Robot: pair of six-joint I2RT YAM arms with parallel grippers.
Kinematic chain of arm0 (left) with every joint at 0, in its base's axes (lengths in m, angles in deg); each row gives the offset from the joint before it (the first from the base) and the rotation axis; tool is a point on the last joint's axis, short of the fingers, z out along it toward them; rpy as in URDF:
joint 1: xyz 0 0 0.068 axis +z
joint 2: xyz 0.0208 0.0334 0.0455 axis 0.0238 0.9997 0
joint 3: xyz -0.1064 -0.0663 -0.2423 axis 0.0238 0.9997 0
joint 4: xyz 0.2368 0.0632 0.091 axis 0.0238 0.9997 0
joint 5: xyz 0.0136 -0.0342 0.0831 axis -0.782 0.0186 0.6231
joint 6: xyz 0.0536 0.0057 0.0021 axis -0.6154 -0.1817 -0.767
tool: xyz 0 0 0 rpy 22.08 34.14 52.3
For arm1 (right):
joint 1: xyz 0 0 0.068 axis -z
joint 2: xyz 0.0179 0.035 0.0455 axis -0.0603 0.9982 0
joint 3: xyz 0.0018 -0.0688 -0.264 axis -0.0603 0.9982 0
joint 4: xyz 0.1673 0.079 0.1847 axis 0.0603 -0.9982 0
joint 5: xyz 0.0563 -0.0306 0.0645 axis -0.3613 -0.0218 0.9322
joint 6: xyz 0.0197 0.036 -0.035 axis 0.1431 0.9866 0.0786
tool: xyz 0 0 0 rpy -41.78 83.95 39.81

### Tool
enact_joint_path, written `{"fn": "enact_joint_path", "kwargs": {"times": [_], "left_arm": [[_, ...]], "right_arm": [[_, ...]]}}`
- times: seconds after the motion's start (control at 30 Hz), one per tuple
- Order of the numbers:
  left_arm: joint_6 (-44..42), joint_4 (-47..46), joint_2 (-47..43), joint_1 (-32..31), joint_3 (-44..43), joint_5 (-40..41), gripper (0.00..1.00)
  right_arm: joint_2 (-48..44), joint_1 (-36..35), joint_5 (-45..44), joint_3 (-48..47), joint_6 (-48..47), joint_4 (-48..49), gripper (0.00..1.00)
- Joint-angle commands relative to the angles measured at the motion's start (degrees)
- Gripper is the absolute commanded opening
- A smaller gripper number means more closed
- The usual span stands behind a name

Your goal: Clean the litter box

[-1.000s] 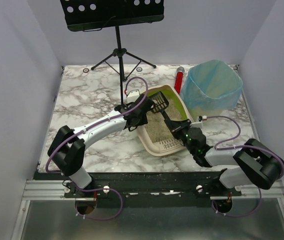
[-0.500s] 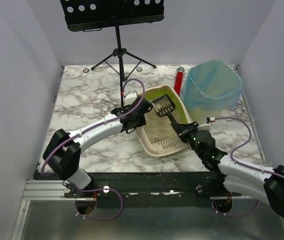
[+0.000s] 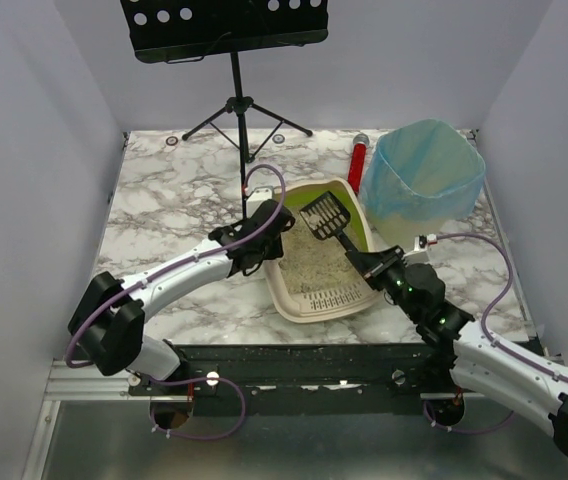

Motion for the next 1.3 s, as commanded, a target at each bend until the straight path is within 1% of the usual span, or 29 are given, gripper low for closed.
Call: {"fn": "enact_joint_path", "kwargs": {"times": [0.0, 0.13, 0.23, 0.33, 0.43, 0.63, 0.7, 0.77, 0.8, 0.87, 0.9, 0.97, 1.0, 1.07, 1.1, 1.13, 1.2, 1.27], "left_arm": [[-8.7, -0.9, -2.6, -0.4, 1.9, -4.6, 0.32], [-12.1, -1.8, -3.9, -0.4, 3.4, -5.9, 0.32], [-16.5, -4.8, -5.3, -0.3, 5.5, -8.9, 0.32], [-18.9, -5.2, -6.1, -0.3, 5.7, -9.4, 0.32], [-19.9, -4.9, -6.3, -0.3, 5.4, -8.6, 0.32], [-18.2, -3.0, -5.7, -0.2, 4.4, -6.4, 0.38], [-16.9, -2.2, -5.6, -0.2, 4.1, -6.0, 0.42], [-15.7, -1.2, -5.6, -0.2, 3.7, -6.2, 0.5], [-15.3, -0.9, -5.6, -0.2, 3.6, -6.3, 0.5], [-14.2, 0.3, -5.9, -0.2, 3.2, -6.3, 0.55], [-13.8, 0.6, -6.1, -0.2, 3.1, -6.2, 0.56], [-12.6, 0.9, -6.4, -0.2, 3.4, -6.2, 0.63], [-11.8, 0.8, -6.4, -0.2, 3.6, -6.6, 0.64], [-10.9, 0.6, -6.3, -0.2, 4.2, -7.7, 0.69], [-10.7, 0.5, -6.4, -0.2, 4.6, -7.9, 0.69], [-10.5, 0.7, -6.5, -0.2, 5.0, -7.9, 0.7], [-10.2, 0.7, -6.9, -0.2, 5.5, -7.1, 0.77], [-8.4, 3.0, -6.7, -0.2, 4.6, -7.5, 0.83]], "right_arm": [[-3.9, -0.2, 4.1, -0.3, -2.5, -3.5, 0.01], [-5.9, -0.3, 6.1, -0.8, -3.8, -6.2, 0.01], [-6.1, -0.6, 8.3, -0.7, -2.5, -6.6, 0.01], [-6.2, -1.0, 9.0, -1.2, -2.0, -7.3, 0.01], [-6.9, -1.4, 9.0, -1.9, -1.8, -8.3, 0.01], [-10.8, -1.7, 7.6, -2.7, -1.2, -12.7, 0.01], [-12.8, -1.7, 7.5, -2.2, -0.2, -13.6, 0.01], [-13.9, -1.8, 8.3, -2.1, -0.1, -14.4, 0.01], [-14.8, -1.8, 8.6, -2.5, -0.1, -15.2, 0.01], [-15.9, -1.8, 9.1, -3.4, -0.4, -17.4, 0.01], [-16.4, -1.7, 9.0, -4.4, -0.6, -20.8, 0.01], [-17.8, -1.7, 8.4, -5.7, -1.0, -24.1, 0.01], [-18.2, -1.7, 7.9, -6.2, -0.7, -27.9, 0.01], [-19.0, -1.7, 7.5, -7.2, -0.7, -30.4, 0.01], [-19.2, -1.7, 7.6, -7.3, -0.9, -31.5, 0.01], [-19.6, -1.8, 7.9, -7.2, -0.9, -31.7, 0.01], [-20.8, -1.7, 7.9, -6.9, -1.7, -31.8, 0.01], [-21.4, -1.7, 6.9, -7.0, -3.1, -31.8, 0.01]]}}
